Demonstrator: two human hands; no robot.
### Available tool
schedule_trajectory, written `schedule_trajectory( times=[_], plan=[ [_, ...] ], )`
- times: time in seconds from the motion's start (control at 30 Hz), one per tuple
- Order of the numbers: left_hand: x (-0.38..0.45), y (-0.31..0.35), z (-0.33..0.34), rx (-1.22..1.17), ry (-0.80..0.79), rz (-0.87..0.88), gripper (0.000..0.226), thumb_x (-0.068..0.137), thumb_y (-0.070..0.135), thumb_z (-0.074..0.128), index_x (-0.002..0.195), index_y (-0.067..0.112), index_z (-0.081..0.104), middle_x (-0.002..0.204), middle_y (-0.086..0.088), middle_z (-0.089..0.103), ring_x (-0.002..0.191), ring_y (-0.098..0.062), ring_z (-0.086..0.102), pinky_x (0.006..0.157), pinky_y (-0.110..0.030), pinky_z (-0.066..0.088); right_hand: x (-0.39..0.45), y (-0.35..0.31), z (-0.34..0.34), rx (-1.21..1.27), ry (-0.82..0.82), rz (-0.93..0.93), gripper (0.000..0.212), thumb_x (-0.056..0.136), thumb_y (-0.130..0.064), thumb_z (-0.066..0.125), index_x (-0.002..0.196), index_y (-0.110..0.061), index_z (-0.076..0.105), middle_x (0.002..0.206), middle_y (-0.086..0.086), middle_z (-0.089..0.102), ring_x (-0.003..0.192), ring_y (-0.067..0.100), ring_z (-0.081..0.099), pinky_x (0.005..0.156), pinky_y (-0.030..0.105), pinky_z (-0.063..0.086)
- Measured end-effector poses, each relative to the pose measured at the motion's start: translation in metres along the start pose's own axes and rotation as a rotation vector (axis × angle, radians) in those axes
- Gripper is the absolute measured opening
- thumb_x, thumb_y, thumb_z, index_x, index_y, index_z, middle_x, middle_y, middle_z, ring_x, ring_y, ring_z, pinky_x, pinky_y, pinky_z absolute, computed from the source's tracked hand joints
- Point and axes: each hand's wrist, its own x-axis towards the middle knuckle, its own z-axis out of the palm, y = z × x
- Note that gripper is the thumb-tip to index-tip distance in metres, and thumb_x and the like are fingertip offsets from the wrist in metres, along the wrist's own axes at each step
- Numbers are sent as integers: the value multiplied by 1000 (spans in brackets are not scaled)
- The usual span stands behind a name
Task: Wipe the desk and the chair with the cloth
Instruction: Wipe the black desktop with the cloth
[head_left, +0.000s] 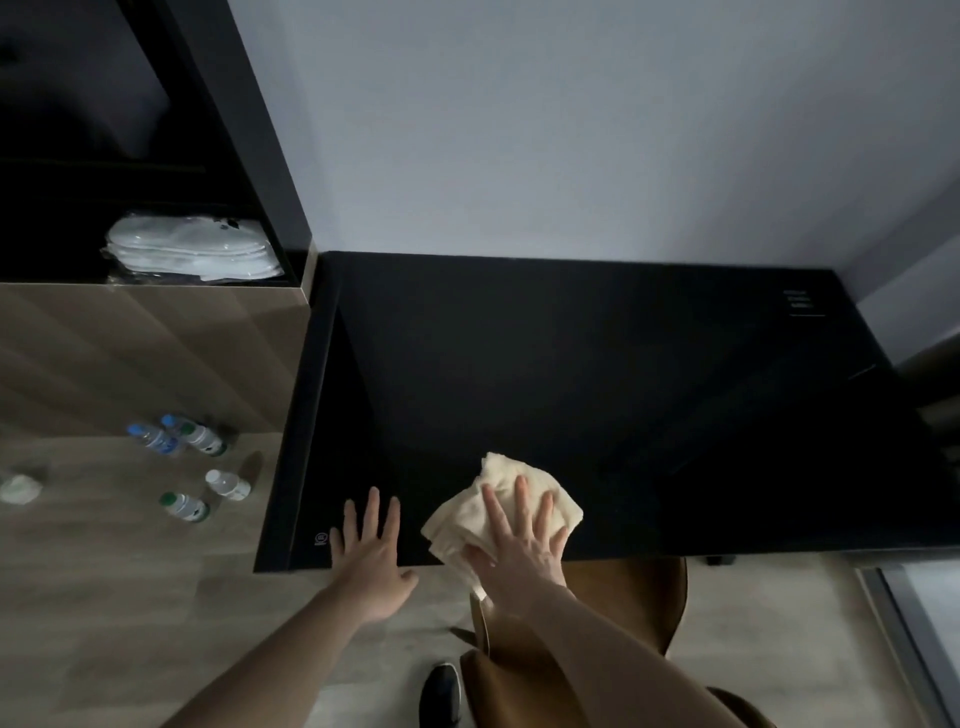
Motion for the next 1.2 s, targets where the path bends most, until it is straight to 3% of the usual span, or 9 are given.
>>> schedule_trajectory(
  times=[0.13,0.27,0.47,0.6,0.77,0.9,1.07,1.2],
  plan=[
    [6,7,12,-38,7,-33,119,94,74,52,150,22,-39,161,-9,-48,152,-45,-33,126,-65,-4,0,29,-6,-4,32,44,89,94,-88,24,154,-55,-34,157,-6,-52,150,43,-42,122,75,-12],
    [12,17,16,-51,33,-35,110,96,75,43,153,30,-40,160,-6,-51,150,-50,-35,122,-71,-7,3,41,-12,69,45,81,91,90,-92,23,152,-58,-35,154,-9,-53,148,40,-45,121,75,-12],
    [17,73,11,-13,49,146,84,104,52,42,167,36,-11,171,3,-34,155,-36,-32,128,-65,-5,4,54,-17,81,69,74,77,99,-82,12,156,-55,-31,163,-5,-47,148,39,-46,121,72,-19],
    [15,129,15,5,75,100,81,107,43,45,169,29,-4,174,-1,-24,160,-33,-21,131,-57,2,2,108,-26,41,108,94,72,104,-73,14,155,-54,-34,167,-3,-44,150,39,-42,121,70,-19],
    [13,202,41,54,114,58,84,107,52,47,168,31,-7,174,-2,-23,161,-32,-17,131,-54,6,-4,197,-50,22,144,68,75,107,-71,19,156,-51,-33,168,-2,-41,153,40,-39,121,70,-17],
    [10,268,62,-20,129,-35,87,105,55,49,168,35,-7,174,1,-23,161,-33,-15,131,-54,9,-8,273,-73,22,136,14,73,104,-76,11,159,-51,-30,167,-5,-41,152,38,-39,123,70,-15],
    [-11,344,77,-91,32,-62,87,103,50,58,168,38,1,175,2,-19,162,-32,-12,130,-53,16,-26,357,-99,40,109,104,74,103,-76,9,162,-48,-25,171,-2,-36,155,40,-35,125,70,-8],
    [-12,370,77,-59,1,-56,91,102,51,60,168,37,-1,175,0,-20,162,-35,-10,131,-54,19,-33,379,-112,58,86,126,75,100,-78,7,162,-48,-25,171,-2,-36,155,40,-35,125,70,-10]
  ],
)
